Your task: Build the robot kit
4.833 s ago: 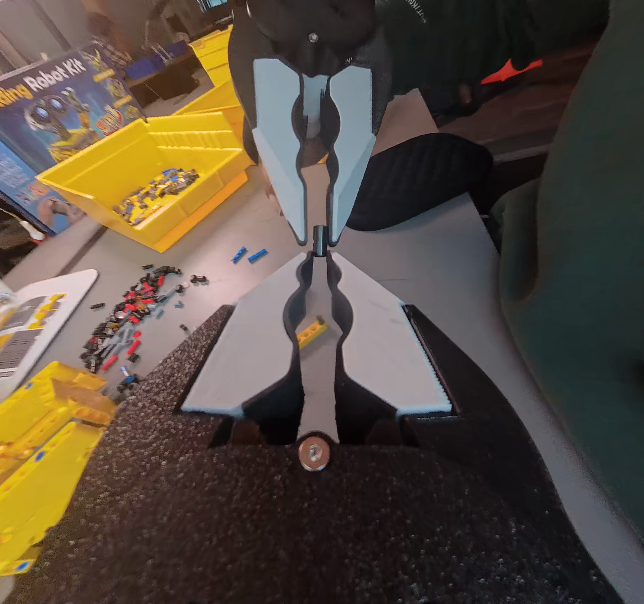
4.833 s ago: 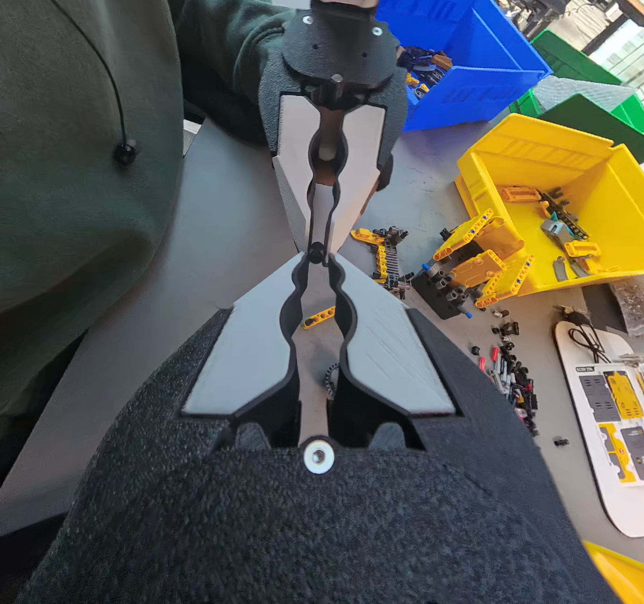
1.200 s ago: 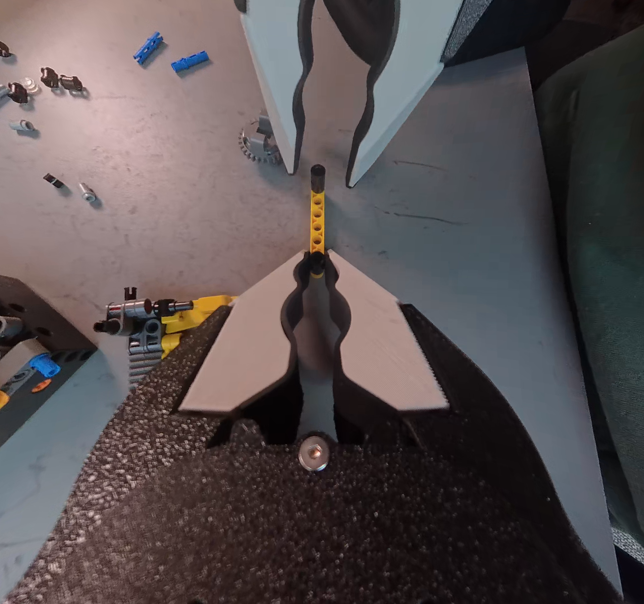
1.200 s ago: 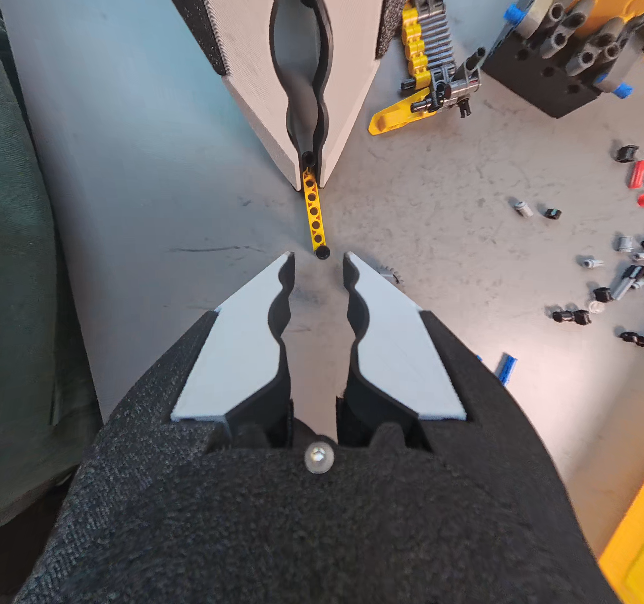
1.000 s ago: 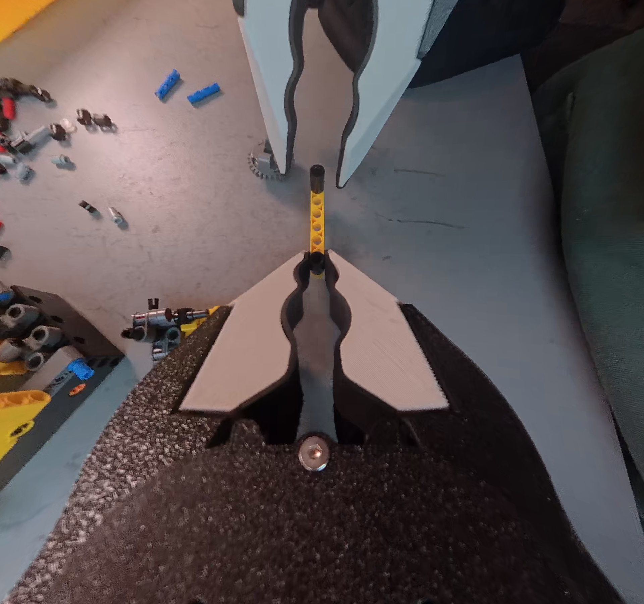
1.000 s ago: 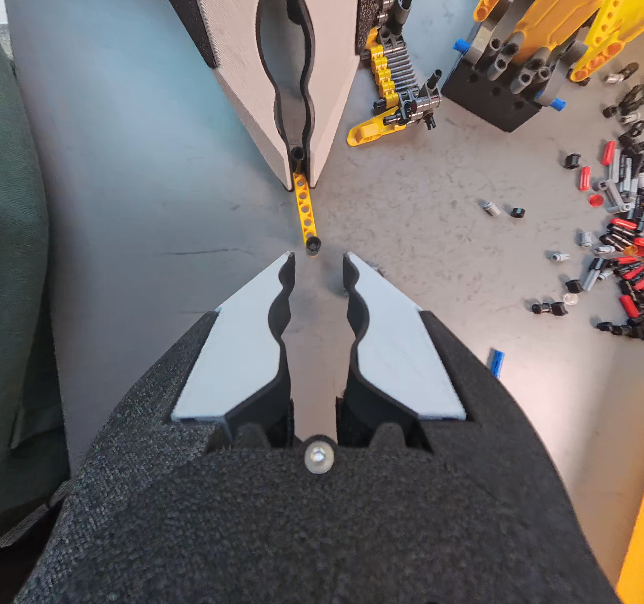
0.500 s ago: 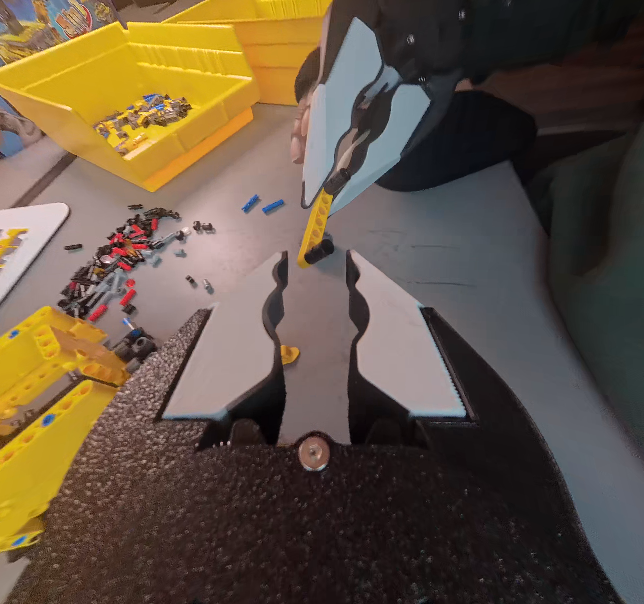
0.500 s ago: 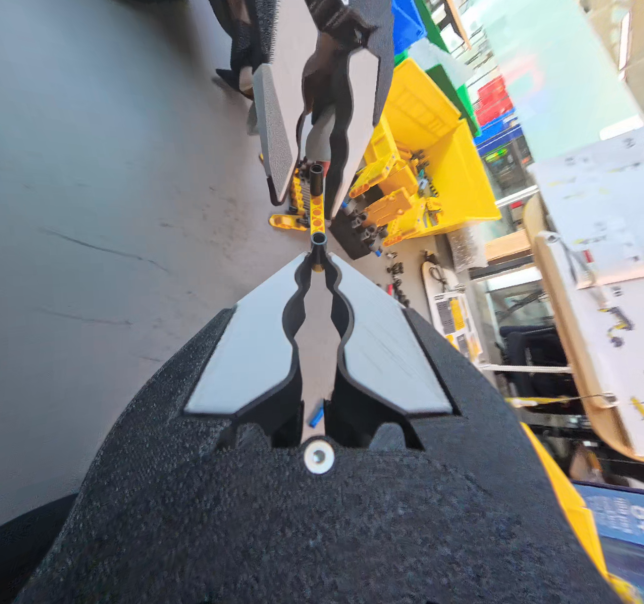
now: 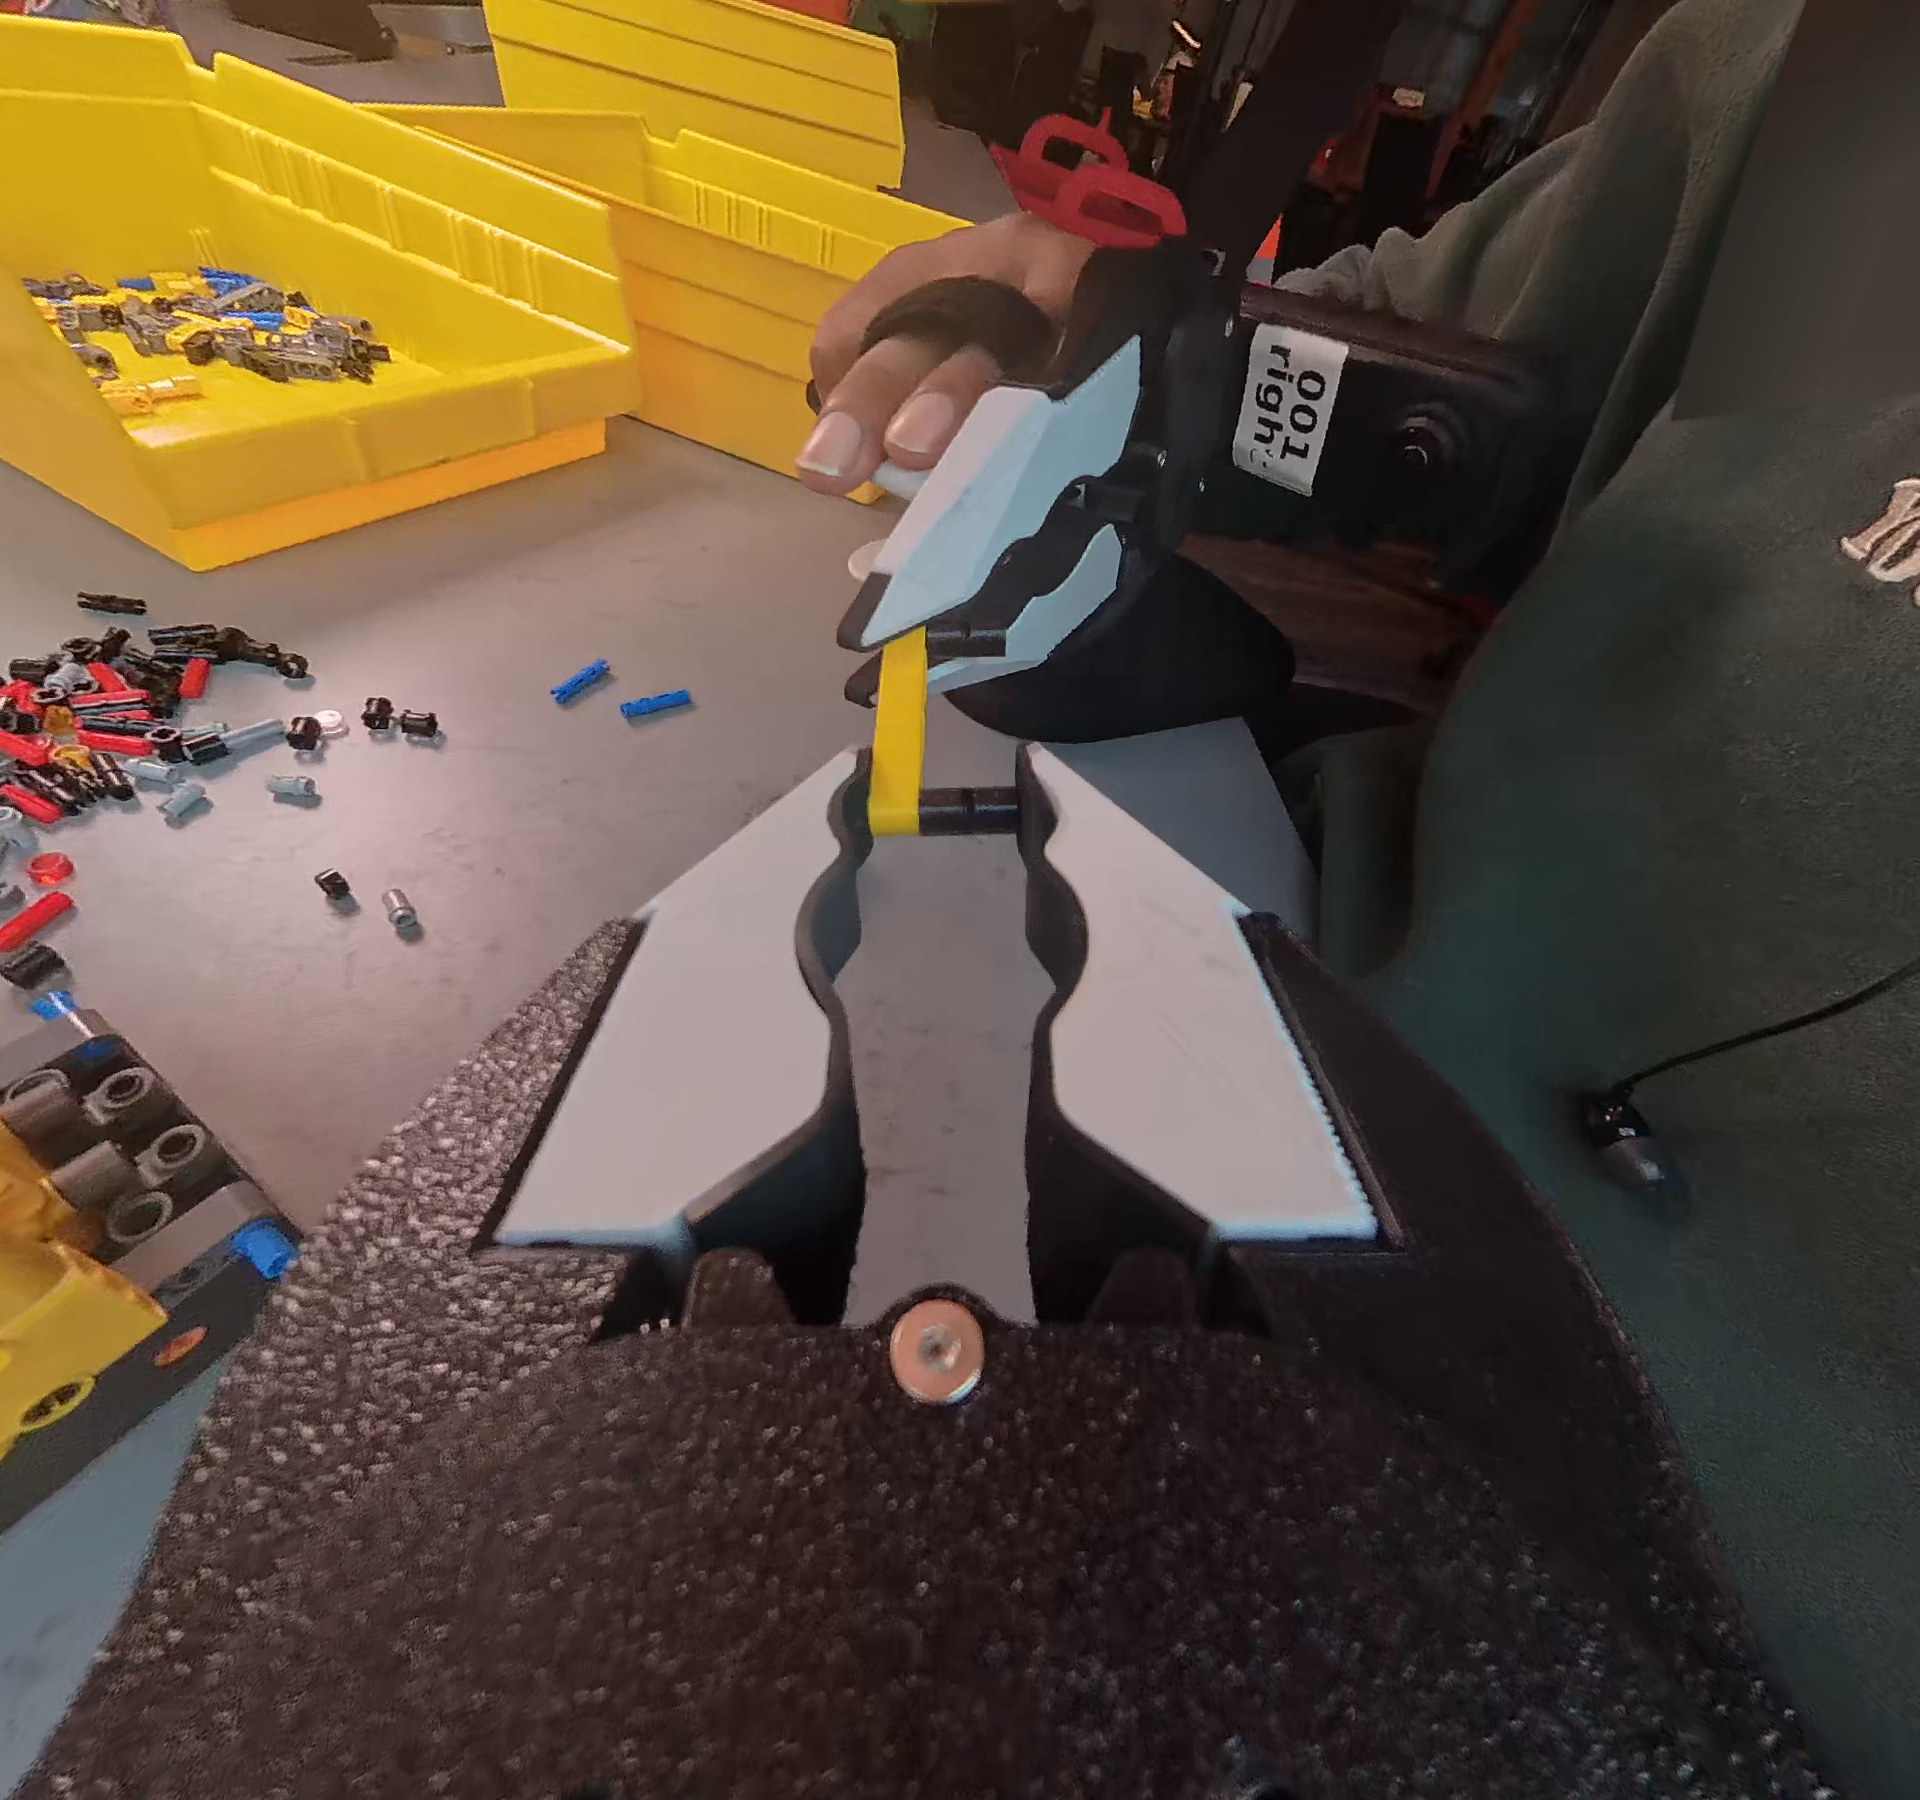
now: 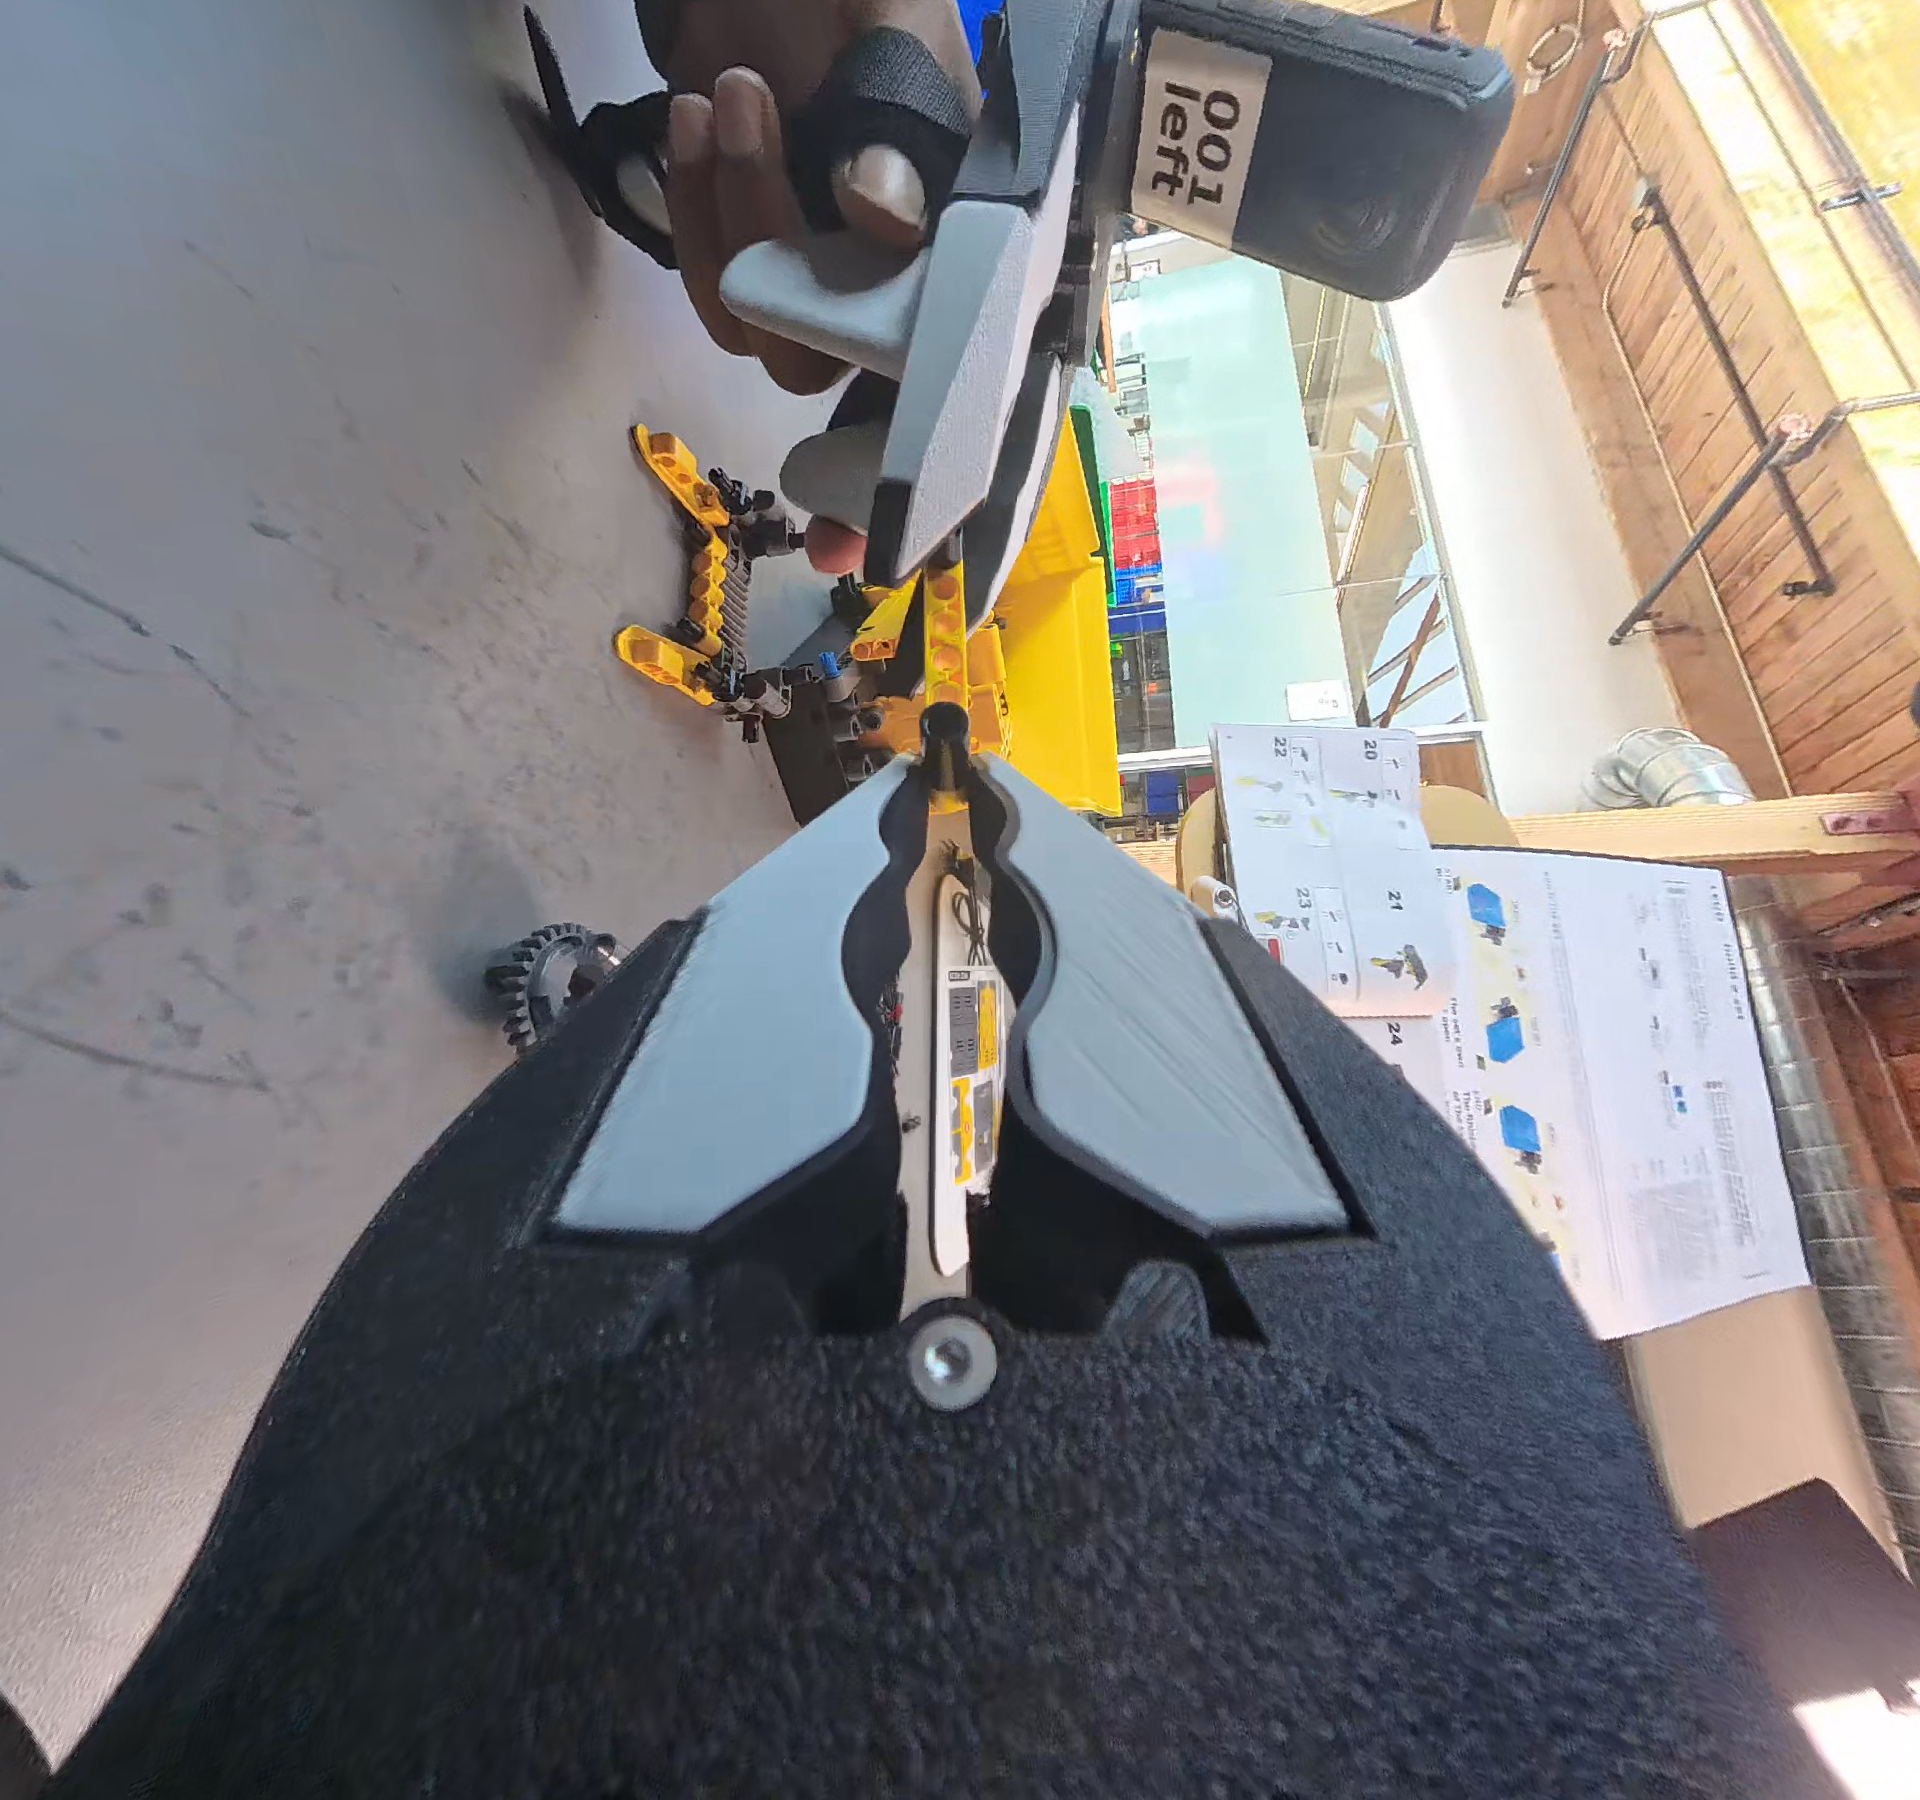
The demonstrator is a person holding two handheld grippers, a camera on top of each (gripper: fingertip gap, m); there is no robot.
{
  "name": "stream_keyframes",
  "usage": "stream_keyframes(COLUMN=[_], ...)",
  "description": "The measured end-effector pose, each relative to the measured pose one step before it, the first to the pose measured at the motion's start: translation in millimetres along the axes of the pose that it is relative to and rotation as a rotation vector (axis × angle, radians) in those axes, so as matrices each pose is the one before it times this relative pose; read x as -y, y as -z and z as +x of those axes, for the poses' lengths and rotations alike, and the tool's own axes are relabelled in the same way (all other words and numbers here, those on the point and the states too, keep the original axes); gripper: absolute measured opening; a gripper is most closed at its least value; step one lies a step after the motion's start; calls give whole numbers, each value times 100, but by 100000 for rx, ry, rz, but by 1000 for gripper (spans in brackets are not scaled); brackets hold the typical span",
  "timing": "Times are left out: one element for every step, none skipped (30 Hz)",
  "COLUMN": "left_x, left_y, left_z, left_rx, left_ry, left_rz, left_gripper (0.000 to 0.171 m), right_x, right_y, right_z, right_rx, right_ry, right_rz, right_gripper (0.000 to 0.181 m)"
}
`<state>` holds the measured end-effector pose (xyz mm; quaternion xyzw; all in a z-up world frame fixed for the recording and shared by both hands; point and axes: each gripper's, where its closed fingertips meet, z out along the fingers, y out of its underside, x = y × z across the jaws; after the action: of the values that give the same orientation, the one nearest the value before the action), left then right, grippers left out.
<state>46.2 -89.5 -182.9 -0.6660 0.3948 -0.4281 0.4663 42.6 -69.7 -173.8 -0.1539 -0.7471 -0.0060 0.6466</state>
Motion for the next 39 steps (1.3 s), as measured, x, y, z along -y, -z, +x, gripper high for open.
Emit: stream_keyframes(left_x=[-60, 12, 37, -1, 19, 125, 103, 70, 101, 222, 270, 202, 65, -33, 7, 35, -18, -25, -25, -12, -37, -46, -28, -26, -58, -38, 19, 24, 29, 13, -7, -7, -3, 26, 67, 15, -48, -139, -190], left_y=[13, 11, 32, 71, 131, 168, 169, 122, 94, 67, 52, 30, -15, -44, -35, -21, 3, 17, -9, -14, -15, -8, -3, -10, -8, 28, 79, 85, 97, 69, 46, 52, 37, 56, 50, 37, 28, 29, 7], left_z=[-105, -115, -164, -276, -336, -177, -164, -108, -29, 75, 161, 137, 103, 96, 109, 153, 1, -25, 3, 15, 55, 32, 5, -41, -68, -94, -47, -29, -29, -13, -11, -9, -34, -55, -15, -103, -82, -74, -49], left_rx=[584, 1313, 2064, 3162, 3822, 2655, 2327, 1913, 1603, 901, 187, 157, 170, 184, 55, -456, 203, 185, 65, 149, -77, 61, 297, 646, 854, 839, 251, -47, -140, -368, -264, -255, -53, 96, -188, 155, -3, -83, -575], left_ry=[-631, -1941, -3172, -4104, -4986, -4694, -4370, -4361, -4376, -3782, -2776, -2036, -1631, -1421, -1238, -761, -283, -273, -170, -474, -466, -184, -19, -231, -639, -616, -239, -3, 111, 240, 199, 144, 237, 325, 606, 890, 559, 540, 1394], left_rz=[-507, 0, -51, -667, -560, 83, -120, -231, 7, 743, 946, 592, -175, -585, -141, 71, -178, -139, -195, -130, -358, -447, -541, -684, -770, -360, 305, 298, 329, 217, 125, 199, 129, 330, 524, 230, -104, -491, -613], left_gripper=[26, 26, 26, 26, 26, 26, 26, 26, 26, 26, 26, 26, 26, 26, 26, 26, 26, 26, 26, 26, 26, 26, 26, 26, 26, 26, 26, 27, 29, 31, 32, 32, 32, 32, 31, 27, 26, 26, 26], right_x=[-58, -81, -98, -212, -266, -192, 119, 335, 495, 455, 503, 390, 166, 139, 187, 179, 6, -42, -28, -17, -30, -41, 1, -3, 7, 9, 5, -29, -47, 9, 49, 35, 27, -22, -79, -95, -89, -92, -89], right_y=[-54, -43, -53, -55, -34, 50, 142, 191, 183, 144, 124, 64, -28, -76, -76, -90, -56, -20, -2, 18, 8, -1, -2, -2, -6, -22, -36, -38, -15, 30, 65, 64, 64, 51, 27, -5, -27, -21, -15], right_z=[-13, 98, 89, -167, -301, -228, -304, -282, -80, 70, 276, 81, -73, -209, -311, -115, -23, 30, 7, 0, -39, -2, 75, 48, 65, 69, 32, 36, 104, 102, 75, 55, 46, 43, 33, -13, -1, 69, 112], right_rx=[-165, -551, 428, 3363, 5203, 5234, 6425, 6397, 4550, 2617, 242, 893, 1595, 1840, 2121, 806, 511, 436, 555, 273, 326, 18, -491, -212, -192, -241, -88, -57, -353, -393, -66, 60, -73, -105, -45, 134, -162, -638, -816], right_ry=[92, -2147, -6070, -9389, -10877, -11498, -12286, -12332, -10741, -8134, -4825, -2924, -1807, -890, -624, -724, -119, -263, -318, 342, 503, 288, 413, 322, -199, -244, -84, -395, -101, 167, -479, -695, -240, -167, -221, -94, 10, 283, 516], right_rz=[-63, 212, 546, 278, 180, 716, 2564, 3233, 4082, 3416, 3537, 2639, 869, 828, 1170, 1216, 344, 156, 211, 281, 228, 226, 647, 829, 868, 941, 893, 613, 345, 534, 636, 545, 577, 397, 3, 19, 41, -94, -144], right_gripper=[6, 6, 7, 10, 20, 29, 35, 37, 39, 40, 40, 38, 37, 35, 29, 24, 24, 24, 24, 24, 24, 24, 24, 24, 24, 24, 24, 24, 24, 24, 24, 24, 24, 24, 24, 24, 24, 24, 24])
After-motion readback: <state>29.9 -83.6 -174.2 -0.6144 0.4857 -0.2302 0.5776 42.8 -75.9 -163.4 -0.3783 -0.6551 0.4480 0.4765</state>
